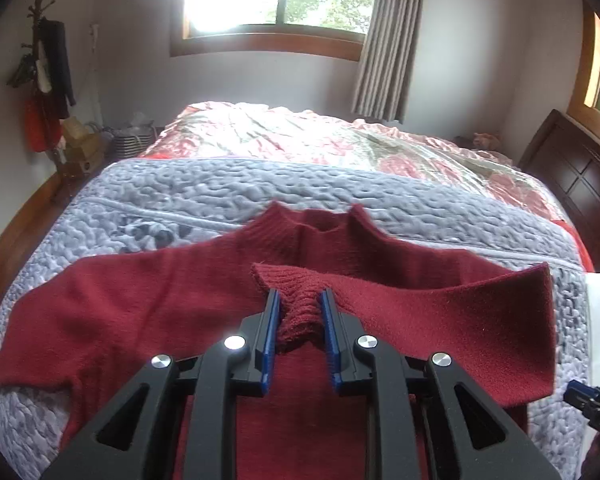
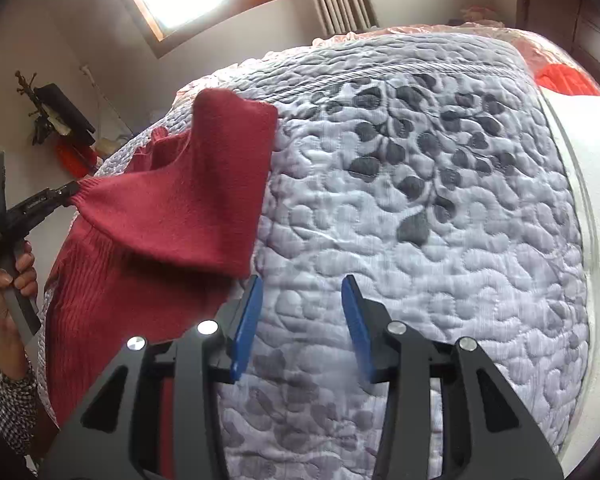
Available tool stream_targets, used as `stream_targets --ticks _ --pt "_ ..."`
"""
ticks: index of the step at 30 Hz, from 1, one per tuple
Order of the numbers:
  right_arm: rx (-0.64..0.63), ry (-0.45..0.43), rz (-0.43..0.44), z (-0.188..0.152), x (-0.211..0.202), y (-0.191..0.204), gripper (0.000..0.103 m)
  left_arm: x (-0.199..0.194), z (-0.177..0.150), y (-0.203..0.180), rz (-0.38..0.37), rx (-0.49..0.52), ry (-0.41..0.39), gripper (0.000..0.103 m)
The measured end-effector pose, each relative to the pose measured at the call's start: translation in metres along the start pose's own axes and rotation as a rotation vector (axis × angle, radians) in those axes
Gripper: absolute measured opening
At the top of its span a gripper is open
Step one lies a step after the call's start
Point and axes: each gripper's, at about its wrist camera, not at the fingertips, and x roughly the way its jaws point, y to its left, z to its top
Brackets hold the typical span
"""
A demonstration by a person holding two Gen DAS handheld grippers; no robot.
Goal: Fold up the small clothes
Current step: 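Carry the sleeve across the sweater body with the right tool, then lay the sleeve flat across the chest and open the right tool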
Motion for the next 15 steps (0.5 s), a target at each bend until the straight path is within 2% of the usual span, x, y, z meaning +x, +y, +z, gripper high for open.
stream_targets --ticks 2,4,8,9,11,12,13,15 --pt "-0.009 0.008 0.027 0.008 0.01 0.012 0.045 0.009 -0.002 0.024 0.032 -0.009 0.01 0.021" --pt "0.0 0.017 0.067 0.016 0.023 0.024 0.054 0.021 -0.006 0.045 0.041 -0.025 0.033 0.021" --pt "0.015 0.043 0.121 0.033 0.049 0.045 0.062 0.037 -0.016 0.062 0.047 -0.051 0.049 0.021" --pt "0.024 0.053 0.113 0.037 0.056 0.049 0.066 0.038 -0.018 0.063 0.046 -0.053 0.05 0.021" --pt "0.038 0.072 0.087 0.04 0.068 0.053 0.066 0.042 -0.025 0.068 0.04 -0.048 0.064 0.021" --pt "0.049 0.091 0.083 0.041 0.077 0.053 0.057 0.046 -0.029 0.07 0.043 -0.04 0.073 0.022" --pt "0.057 0.104 0.081 0.039 0.083 0.052 0.041 0.049 -0.033 0.071 0.048 -0.034 0.08 0.023" --pt "0.072 0.13 0.074 0.034 0.091 0.048 0.026 0.058 -0.042 0.076 0.05 -0.024 0.113 0.025"
